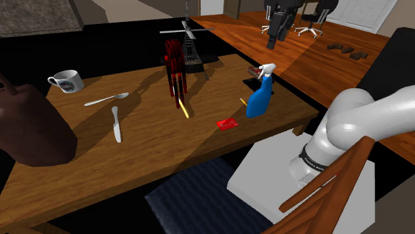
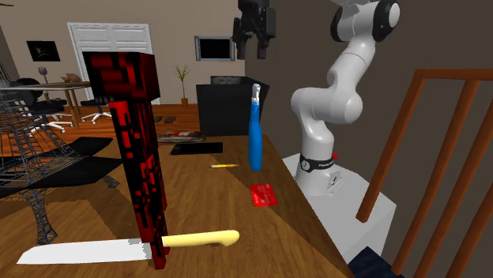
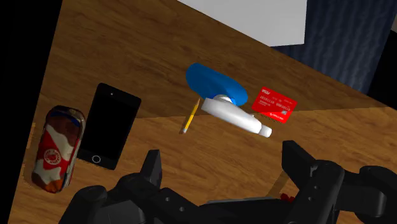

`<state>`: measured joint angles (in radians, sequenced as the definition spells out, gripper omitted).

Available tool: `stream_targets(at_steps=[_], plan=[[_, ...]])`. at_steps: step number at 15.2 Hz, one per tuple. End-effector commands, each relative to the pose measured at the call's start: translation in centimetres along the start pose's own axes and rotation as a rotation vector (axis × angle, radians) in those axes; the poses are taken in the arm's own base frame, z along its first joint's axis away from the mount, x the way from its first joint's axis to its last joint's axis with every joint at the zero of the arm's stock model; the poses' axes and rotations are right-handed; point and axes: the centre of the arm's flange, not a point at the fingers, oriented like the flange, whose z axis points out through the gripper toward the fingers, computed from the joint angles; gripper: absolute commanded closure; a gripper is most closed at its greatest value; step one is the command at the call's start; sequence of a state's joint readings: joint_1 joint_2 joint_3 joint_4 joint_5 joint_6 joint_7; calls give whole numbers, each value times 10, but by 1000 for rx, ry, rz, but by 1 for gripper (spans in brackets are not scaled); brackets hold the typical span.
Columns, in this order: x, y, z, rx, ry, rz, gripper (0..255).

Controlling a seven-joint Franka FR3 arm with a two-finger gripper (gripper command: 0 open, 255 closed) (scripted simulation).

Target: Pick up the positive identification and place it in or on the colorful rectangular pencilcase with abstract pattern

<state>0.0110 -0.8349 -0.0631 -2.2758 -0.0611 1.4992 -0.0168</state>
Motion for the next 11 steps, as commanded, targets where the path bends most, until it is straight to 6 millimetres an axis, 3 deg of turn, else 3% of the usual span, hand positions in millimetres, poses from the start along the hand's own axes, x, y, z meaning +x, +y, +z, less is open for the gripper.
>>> stream_targets(at_steps=[1, 6, 11], plan=[[0, 0, 0, 0, 0, 0, 0], [51, -40, 50, -57, -117, -220, 0], [85, -85, 108, -114, -235, -439, 0]])
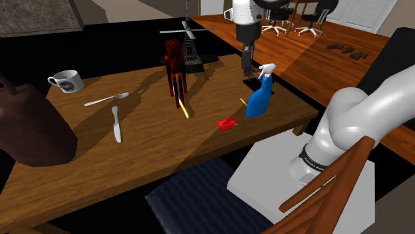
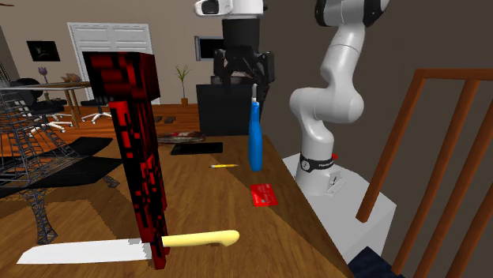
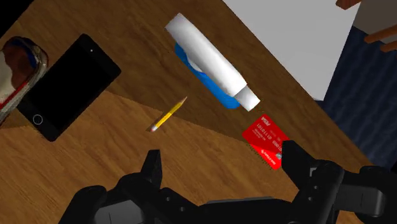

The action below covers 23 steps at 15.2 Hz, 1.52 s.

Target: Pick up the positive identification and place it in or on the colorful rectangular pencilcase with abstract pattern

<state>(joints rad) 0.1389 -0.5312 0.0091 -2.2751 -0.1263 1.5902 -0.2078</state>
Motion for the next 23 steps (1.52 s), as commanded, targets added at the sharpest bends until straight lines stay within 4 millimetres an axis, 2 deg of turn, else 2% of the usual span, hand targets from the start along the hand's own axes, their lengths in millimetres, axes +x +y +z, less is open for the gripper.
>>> stream_targets(at_steps=[1, 8, 14, 22, 23], plan=[[22, -15, 20, -23, -48, -91, 0], [79, -77, 97, -103, -212, -399, 0], [102, -134, 172, -172, -353, -662, 0], [91, -124, 210, -173, -355, -665, 0], [91, -124, 210, -173, -355, -665, 0]])
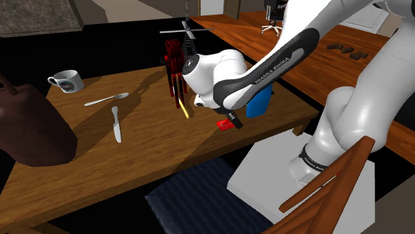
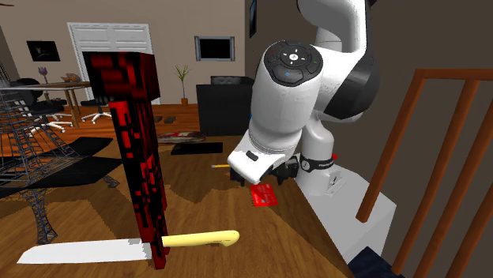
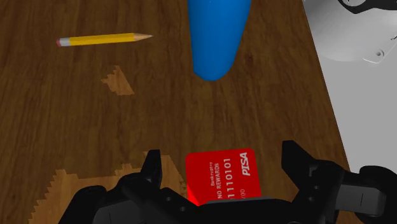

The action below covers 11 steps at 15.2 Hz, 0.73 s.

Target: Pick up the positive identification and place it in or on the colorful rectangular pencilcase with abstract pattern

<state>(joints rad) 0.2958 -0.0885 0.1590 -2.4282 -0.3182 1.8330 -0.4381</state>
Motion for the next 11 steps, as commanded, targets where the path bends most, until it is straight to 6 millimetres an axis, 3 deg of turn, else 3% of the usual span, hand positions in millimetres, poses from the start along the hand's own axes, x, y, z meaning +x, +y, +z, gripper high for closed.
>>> stream_targets(at_steps=[1, 7, 8, 11], plan=[[0, 0, 4, 0, 1, 0, 0], [0, 0, 4, 0, 0, 0, 0], [0, 0, 4, 0, 0, 0, 255], [0, 0, 5, 0, 1, 0, 255]])
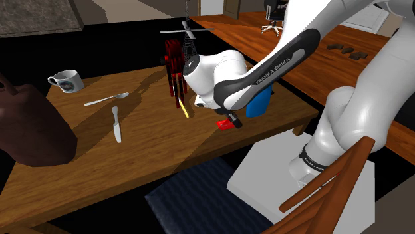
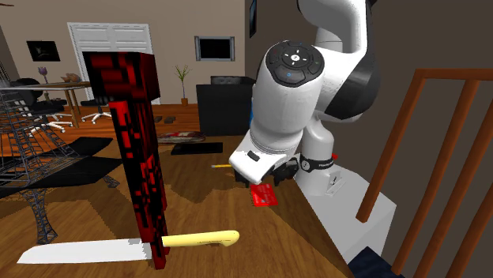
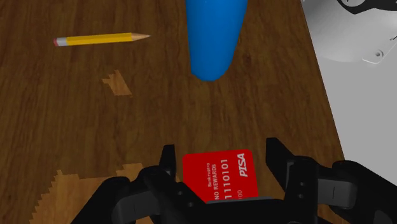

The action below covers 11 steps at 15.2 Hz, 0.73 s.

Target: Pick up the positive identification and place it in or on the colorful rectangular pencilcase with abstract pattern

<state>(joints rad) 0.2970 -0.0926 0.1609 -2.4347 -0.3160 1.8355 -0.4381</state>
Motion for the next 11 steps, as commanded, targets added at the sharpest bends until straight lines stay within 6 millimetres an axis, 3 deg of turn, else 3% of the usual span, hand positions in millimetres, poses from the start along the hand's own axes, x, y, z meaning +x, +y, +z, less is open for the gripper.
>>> stream_targets(at_steps=[1, 6, 11], plan=[[0, 2, 3, 0, 0, 2, 255], [0, 2, 3, 0, 0, 2, 255], [-14, 2, -19, 0, 0, 2, 255]])
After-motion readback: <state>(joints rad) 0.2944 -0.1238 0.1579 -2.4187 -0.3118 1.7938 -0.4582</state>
